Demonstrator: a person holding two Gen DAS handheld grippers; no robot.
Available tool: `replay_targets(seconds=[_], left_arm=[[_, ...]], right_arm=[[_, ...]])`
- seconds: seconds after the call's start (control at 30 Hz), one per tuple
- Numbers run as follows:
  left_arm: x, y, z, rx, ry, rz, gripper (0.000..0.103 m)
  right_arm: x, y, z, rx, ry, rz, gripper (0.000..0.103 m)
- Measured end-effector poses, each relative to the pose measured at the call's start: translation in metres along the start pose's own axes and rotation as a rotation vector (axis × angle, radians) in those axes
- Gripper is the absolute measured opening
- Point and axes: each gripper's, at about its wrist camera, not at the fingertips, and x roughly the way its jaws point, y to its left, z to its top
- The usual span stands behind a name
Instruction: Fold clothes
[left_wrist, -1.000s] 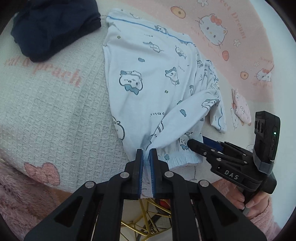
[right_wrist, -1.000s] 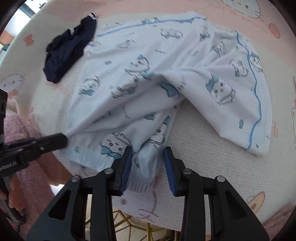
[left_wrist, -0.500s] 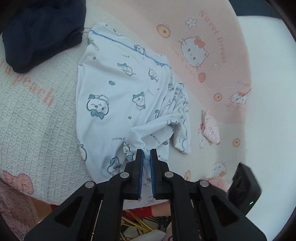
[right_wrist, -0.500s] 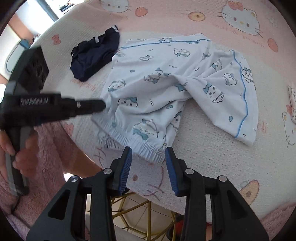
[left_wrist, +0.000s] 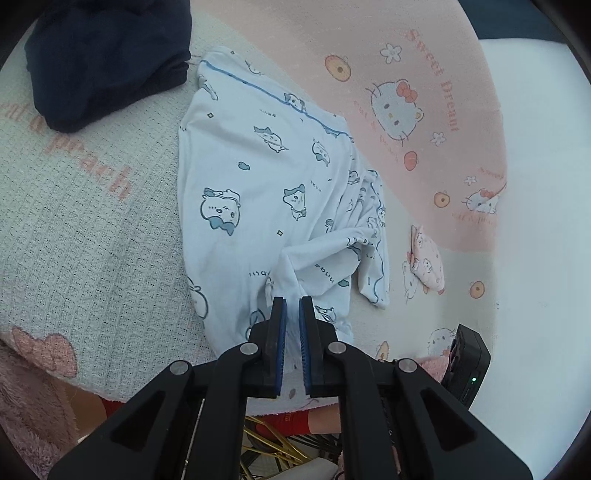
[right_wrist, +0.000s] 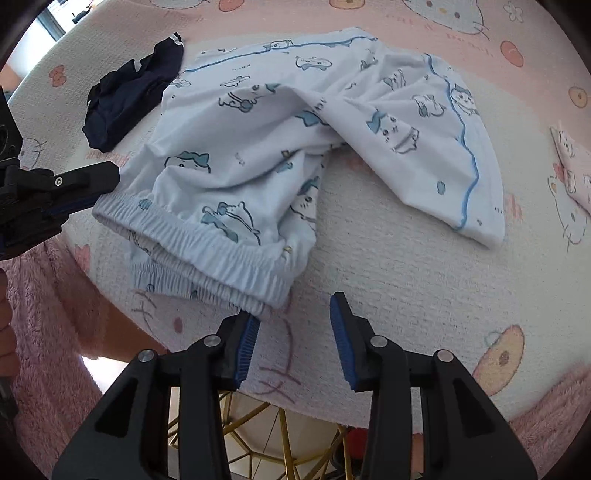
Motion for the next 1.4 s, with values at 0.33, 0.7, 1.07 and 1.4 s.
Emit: replay_targets(seconds=[0.33,0.7,1.07,1.4], left_arm=[[0.016,-0.003,-0.007,-0.007,0.135,-0.087,0.028],[0.049,-0.014,-0.027,0.047,0.249,-0.041,0.046],[0.059,-0.011,-0.030,0.031,0.260,-0.029,0.045],[0.039,-0.017,-0.022,0.034,0.141,-0.074,0.008]], right_arm=[[-0.007,-0.018,-0.004,0.028,-0.007,0.011,0.039],[-0.011,-0.034,-0.003,0.085,-0.040,0.080,0.039],[-0.017,-0.036,-0.006,0.097,-0.046,0.102,0.039],[-0.009,-0.024,-0.004,0.060,-0.035,0.088,0.039]])
